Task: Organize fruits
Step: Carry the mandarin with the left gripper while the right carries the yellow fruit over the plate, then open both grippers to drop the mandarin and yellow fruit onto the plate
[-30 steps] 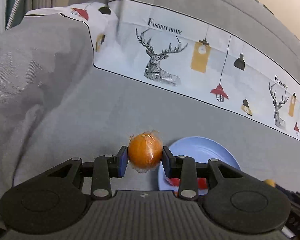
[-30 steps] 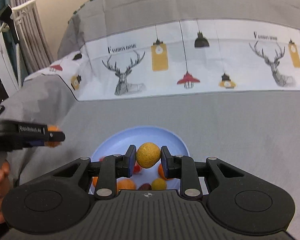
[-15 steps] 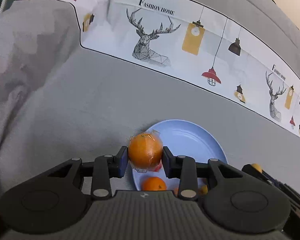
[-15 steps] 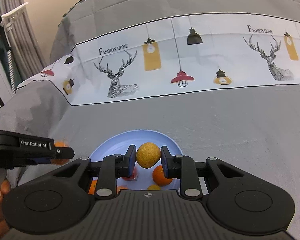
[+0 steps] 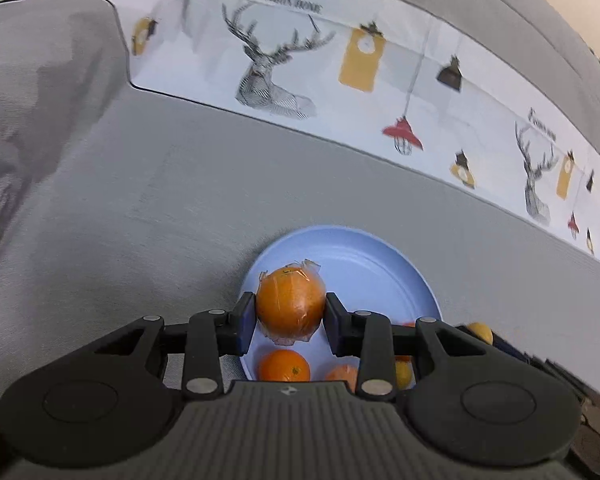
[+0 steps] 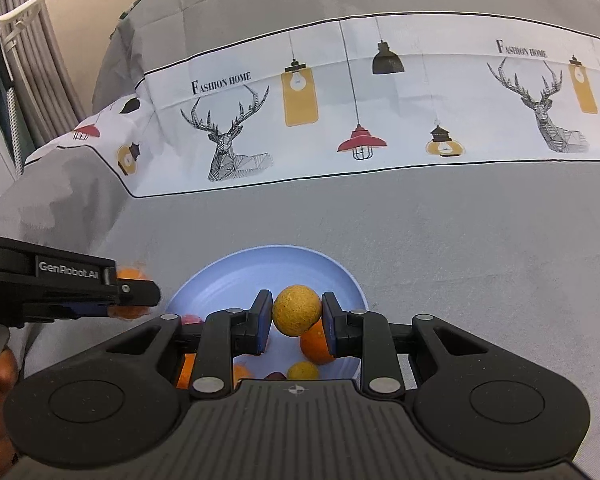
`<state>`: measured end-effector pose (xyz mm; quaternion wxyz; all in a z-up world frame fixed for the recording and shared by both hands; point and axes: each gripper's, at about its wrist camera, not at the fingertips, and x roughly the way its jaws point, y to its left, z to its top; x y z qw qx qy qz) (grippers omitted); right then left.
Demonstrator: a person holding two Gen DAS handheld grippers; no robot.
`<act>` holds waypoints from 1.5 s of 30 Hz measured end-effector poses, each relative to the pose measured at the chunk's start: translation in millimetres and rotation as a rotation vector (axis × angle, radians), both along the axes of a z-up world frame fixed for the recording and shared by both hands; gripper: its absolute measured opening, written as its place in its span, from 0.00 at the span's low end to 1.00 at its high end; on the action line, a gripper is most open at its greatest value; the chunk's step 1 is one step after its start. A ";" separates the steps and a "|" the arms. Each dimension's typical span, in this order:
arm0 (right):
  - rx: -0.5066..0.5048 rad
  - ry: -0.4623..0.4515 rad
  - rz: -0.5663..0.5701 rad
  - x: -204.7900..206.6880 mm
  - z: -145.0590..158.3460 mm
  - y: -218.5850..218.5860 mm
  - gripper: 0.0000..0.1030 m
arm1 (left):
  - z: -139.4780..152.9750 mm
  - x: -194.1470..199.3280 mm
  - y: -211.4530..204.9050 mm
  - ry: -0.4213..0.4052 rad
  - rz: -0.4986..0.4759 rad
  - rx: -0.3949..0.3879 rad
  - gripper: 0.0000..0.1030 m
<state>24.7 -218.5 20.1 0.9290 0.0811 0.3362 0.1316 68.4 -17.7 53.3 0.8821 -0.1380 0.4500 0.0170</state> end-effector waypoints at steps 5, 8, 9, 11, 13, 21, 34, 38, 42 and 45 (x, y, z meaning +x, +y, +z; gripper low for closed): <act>-0.018 0.014 0.009 1.8 -5.6 4.8 0.27 | -7.9 2.2 -12.0 0.012 -0.051 0.030 0.38; -0.029 0.010 0.017 1.9 -5.8 8.2 0.27 | -8.0 2.2 -18.2 0.001 -0.071 0.050 0.38; -0.033 0.011 0.018 2.2 -6.1 9.1 0.27 | -7.9 2.2 -19.9 -0.003 -0.076 0.058 0.38; -0.039 0.012 0.019 2.5 -6.7 10.1 0.27 | -7.9 1.9 -22.4 -0.004 -0.082 0.070 0.39; -0.042 0.014 0.018 3.2 -7.3 10.7 0.27 | -8.7 2.6 -23.4 0.000 -0.085 0.075 0.39; -0.051 0.014 0.019 3.6 -7.7 12.8 0.27 | -8.1 3.4 -21.0 0.009 -0.081 0.075 0.39; -0.052 0.014 0.023 3.6 -6.8 11.7 0.27 | -8.1 3.7 -22.4 0.012 -0.082 0.081 0.39; -0.053 0.013 0.023 3.2 -6.5 12.0 0.27 | -8.0 3.7 -22.6 0.011 -0.081 0.081 0.39; -0.053 0.013 0.023 3.2 -6.6 11.9 0.27 | -8.2 3.5 -22.7 0.012 -0.081 0.080 0.39; -0.053 0.013 0.024 3.2 -6.6 11.7 0.27 | -7.1 3.4 -22.3 0.011 -0.079 0.074 0.39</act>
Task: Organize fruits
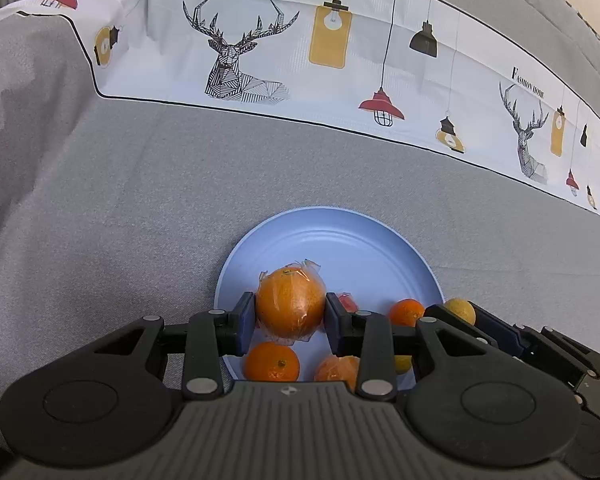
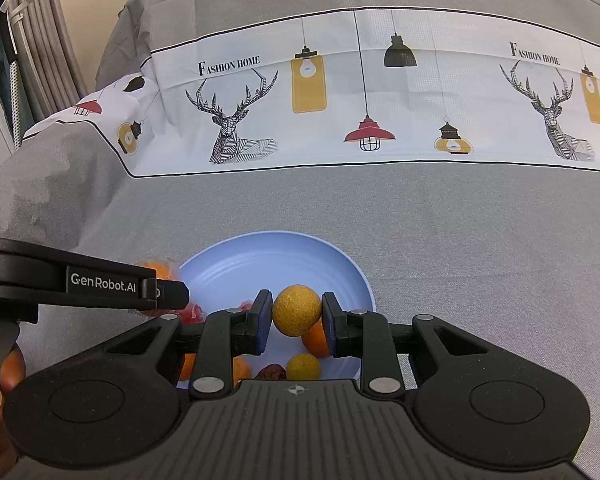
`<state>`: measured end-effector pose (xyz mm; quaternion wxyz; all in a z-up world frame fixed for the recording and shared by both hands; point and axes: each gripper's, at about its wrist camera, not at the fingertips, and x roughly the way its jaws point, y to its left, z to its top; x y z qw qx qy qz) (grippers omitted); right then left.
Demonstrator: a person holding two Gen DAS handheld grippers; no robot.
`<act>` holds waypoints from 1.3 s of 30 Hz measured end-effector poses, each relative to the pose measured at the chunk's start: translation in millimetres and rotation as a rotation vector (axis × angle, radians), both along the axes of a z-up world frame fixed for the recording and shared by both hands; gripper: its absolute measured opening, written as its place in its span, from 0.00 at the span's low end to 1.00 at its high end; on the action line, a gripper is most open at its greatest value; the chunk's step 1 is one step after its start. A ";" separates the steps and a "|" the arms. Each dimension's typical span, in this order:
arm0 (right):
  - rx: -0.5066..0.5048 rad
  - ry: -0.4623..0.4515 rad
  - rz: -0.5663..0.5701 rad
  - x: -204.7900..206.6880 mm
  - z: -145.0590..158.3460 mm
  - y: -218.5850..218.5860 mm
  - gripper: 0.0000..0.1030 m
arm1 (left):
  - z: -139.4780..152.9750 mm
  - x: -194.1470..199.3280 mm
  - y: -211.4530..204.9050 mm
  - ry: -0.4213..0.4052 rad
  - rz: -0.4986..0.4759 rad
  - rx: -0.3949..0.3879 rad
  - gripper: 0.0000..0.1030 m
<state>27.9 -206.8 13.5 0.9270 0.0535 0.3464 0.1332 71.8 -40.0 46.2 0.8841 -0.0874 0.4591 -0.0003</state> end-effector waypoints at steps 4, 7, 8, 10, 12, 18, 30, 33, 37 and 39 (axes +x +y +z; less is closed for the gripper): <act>-0.002 -0.001 0.004 -0.4 -0.1 1.0 0.27 | 0.7 0.3 -0.5 -0.001 0.001 0.000 0.39; -0.003 0.001 0.003 -0.4 -0.2 1.4 0.27 | 0.9 0.1 0.0 0.000 0.005 -0.010 0.39; -0.003 0.005 0.003 -0.1 -0.5 1.7 0.28 | 0.6 0.5 0.2 0.003 0.006 -0.013 0.47; -0.003 0.024 0.002 1.3 -2.5 2.8 0.36 | 0.5 0.8 1.5 0.003 0.013 -0.015 0.64; -0.011 0.024 0.001 0.9 -2.8 4.2 0.51 | 2.1 0.5 2.9 -0.008 0.026 -0.007 0.68; -0.016 0.030 -0.018 0.8 -1.9 2.3 0.70 | 1.7 0.6 8.1 -0.002 0.056 -0.006 0.75; -0.044 0.023 -0.053 -4.7 17.8 0.2 0.99 | 4.8 -7.4 23.6 0.023 0.086 0.019 0.86; -0.055 0.028 -0.066 -6.2 22.0 -0.3 0.99 | 9.7 -15.7 26.3 0.025 0.066 0.039 0.86; -0.076 0.050 -0.099 -6.9 27.2 0.1 0.99 | 25.6 -32.3 32.2 0.014 0.010 0.038 0.86; -0.071 0.053 -0.107 -8.6 31.1 -0.4 0.99 | 35.0 -42.5 30.1 -0.009 -0.020 0.068 0.94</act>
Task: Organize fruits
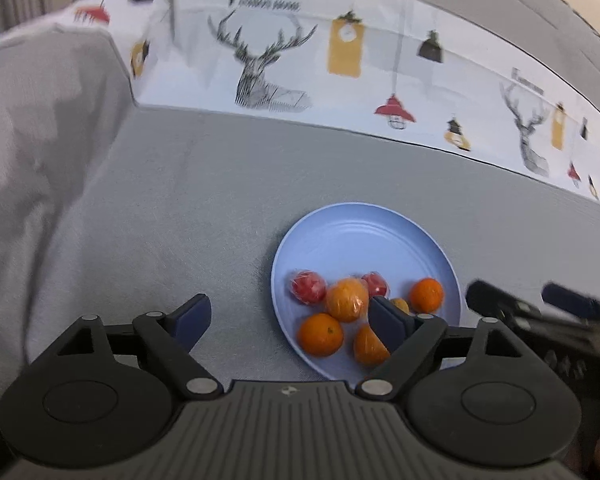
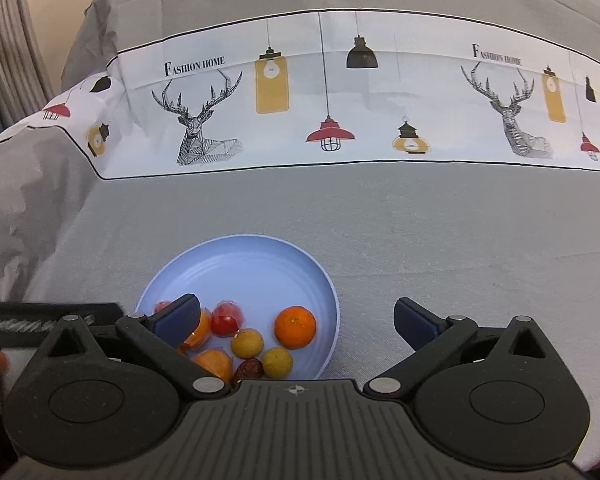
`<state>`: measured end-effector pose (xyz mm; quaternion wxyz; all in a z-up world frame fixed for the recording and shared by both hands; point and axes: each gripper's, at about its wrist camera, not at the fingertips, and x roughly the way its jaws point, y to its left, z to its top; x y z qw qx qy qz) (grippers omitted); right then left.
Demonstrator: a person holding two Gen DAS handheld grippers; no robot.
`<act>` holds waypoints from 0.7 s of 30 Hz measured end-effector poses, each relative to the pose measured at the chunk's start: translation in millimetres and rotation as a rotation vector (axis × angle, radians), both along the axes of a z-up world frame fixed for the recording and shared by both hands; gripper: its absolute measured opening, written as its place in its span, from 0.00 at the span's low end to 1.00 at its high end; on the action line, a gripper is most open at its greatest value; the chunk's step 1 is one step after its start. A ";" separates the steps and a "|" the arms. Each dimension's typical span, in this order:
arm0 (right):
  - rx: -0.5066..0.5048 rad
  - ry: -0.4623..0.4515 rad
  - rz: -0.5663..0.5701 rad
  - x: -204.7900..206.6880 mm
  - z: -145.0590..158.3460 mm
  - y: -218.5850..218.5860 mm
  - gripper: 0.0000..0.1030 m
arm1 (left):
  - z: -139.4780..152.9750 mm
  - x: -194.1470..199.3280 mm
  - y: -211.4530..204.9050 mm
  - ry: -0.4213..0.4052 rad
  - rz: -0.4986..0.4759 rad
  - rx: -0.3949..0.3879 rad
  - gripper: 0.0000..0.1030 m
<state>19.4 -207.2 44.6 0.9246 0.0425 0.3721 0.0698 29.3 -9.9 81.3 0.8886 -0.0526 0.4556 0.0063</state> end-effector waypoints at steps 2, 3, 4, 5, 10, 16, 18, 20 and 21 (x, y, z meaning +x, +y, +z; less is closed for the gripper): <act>0.001 0.006 0.004 -2.3 2.6 0.5 0.99 | 8.6 -13.7 -2.9 -0.042 -0.022 0.037 0.99; -0.004 0.014 0.006 -3.4 3.2 1.3 0.99 | 10.2 -18.6 -4.4 -0.056 -0.034 0.049 0.99; -0.010 0.022 0.010 -4.7 3.6 2.3 0.99 | 10.3 -22.9 -6.1 -0.068 -0.046 0.059 0.99; -0.016 0.028 0.013 -6.0 4.8 3.5 0.99 | 7.9 -27.3 -7.5 -0.086 -0.052 0.069 0.99; -0.068 0.047 0.014 -11.4 3.7 6.4 0.99 | -20.0 -29.6 -7.5 -0.048 -0.056 0.043 0.99; -0.082 0.103 -0.002 -9.3 -7.7 -3.8 0.99 | -39.8 -13.2 -5.6 0.034 -0.054 0.003 0.99; -0.080 0.112 -0.006 -9.6 -10.3 -6.9 0.99 | -44.5 -9.1 -5.9 0.057 -0.048 0.006 0.99; -0.081 0.120 -0.010 -9.5 -12.5 -9.2 0.99 | -48.1 -6.1 -4.7 0.069 -0.039 -0.005 0.99; -0.081 0.127 -0.010 -9.3 -13.9 -9.8 0.99 | -49.0 -5.1 -4.1 0.073 -0.035 -0.008 0.99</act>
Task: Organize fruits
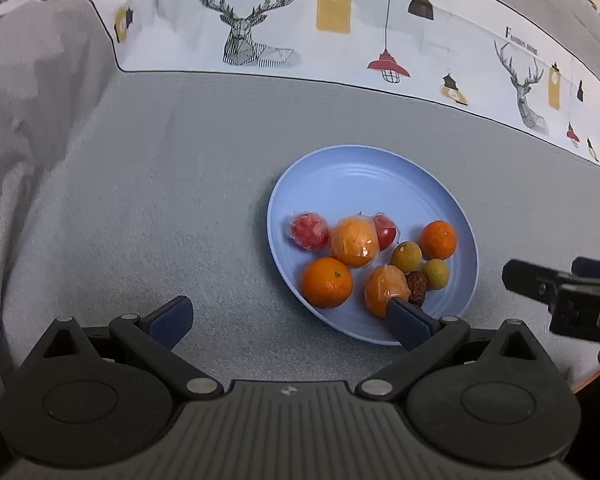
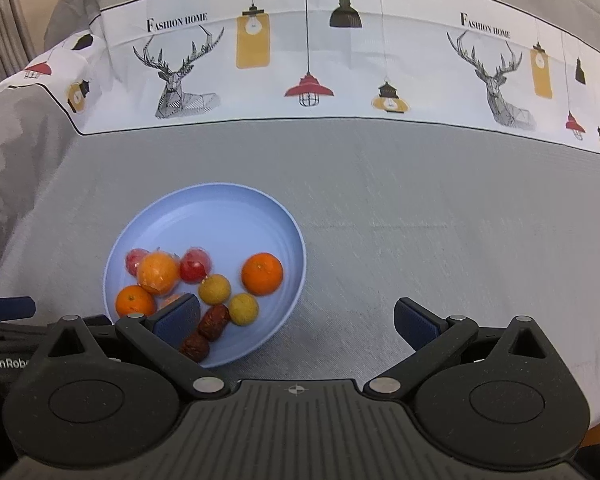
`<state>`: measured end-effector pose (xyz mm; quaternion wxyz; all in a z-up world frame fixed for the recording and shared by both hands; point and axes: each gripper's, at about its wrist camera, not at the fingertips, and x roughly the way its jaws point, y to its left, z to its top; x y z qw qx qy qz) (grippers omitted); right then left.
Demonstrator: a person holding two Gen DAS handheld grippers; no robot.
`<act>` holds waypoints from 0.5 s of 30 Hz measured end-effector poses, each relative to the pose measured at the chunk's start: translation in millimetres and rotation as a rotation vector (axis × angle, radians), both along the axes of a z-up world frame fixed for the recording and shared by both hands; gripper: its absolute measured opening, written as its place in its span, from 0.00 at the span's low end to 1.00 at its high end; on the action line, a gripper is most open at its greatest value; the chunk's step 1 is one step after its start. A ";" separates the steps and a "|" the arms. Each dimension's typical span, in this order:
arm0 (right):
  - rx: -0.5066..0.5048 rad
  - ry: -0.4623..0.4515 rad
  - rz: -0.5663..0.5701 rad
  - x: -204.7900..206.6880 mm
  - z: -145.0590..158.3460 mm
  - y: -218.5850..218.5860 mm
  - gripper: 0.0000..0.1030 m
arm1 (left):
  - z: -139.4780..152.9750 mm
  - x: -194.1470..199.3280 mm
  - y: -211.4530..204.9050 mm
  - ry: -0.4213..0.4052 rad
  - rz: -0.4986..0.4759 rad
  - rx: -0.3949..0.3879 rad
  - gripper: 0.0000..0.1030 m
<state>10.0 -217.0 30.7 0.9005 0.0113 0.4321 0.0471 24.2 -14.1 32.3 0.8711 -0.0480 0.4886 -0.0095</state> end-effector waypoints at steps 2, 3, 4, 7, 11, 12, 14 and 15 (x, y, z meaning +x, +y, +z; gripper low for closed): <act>0.000 0.010 0.005 1.2 -2.0 0.1 0.99 | -1.5 1.1 0.3 0.007 0.007 -0.005 0.99; 0.000 0.013 0.009 1.2 -2.6 0.7 0.99 | -1.8 1.5 0.1 0.009 0.009 -0.006 0.99; -0.001 0.013 0.012 1.2 -3.1 1.4 0.99 | -1.9 1.4 -0.3 0.009 0.009 -0.006 0.99; -0.002 0.016 0.021 1.6 -4.2 3.8 0.99 | -1.6 1.1 -2.2 0.009 0.004 -0.002 0.99; -0.001 0.018 0.032 1.8 -4.9 5.7 0.99 | -2.4 0.5 -1.9 0.013 0.007 -0.004 0.99; -0.002 0.018 0.035 1.6 -5.1 6.4 0.99 | -2.5 0.9 -2.1 0.014 0.008 -0.006 0.99; -0.005 0.019 0.039 1.2 -5.6 7.6 0.99 | -2.5 0.8 -2.1 0.013 0.008 -0.008 0.99; -0.007 0.019 0.040 1.1 -5.7 7.8 0.99 | -2.5 0.7 -2.5 0.013 0.006 -0.007 0.99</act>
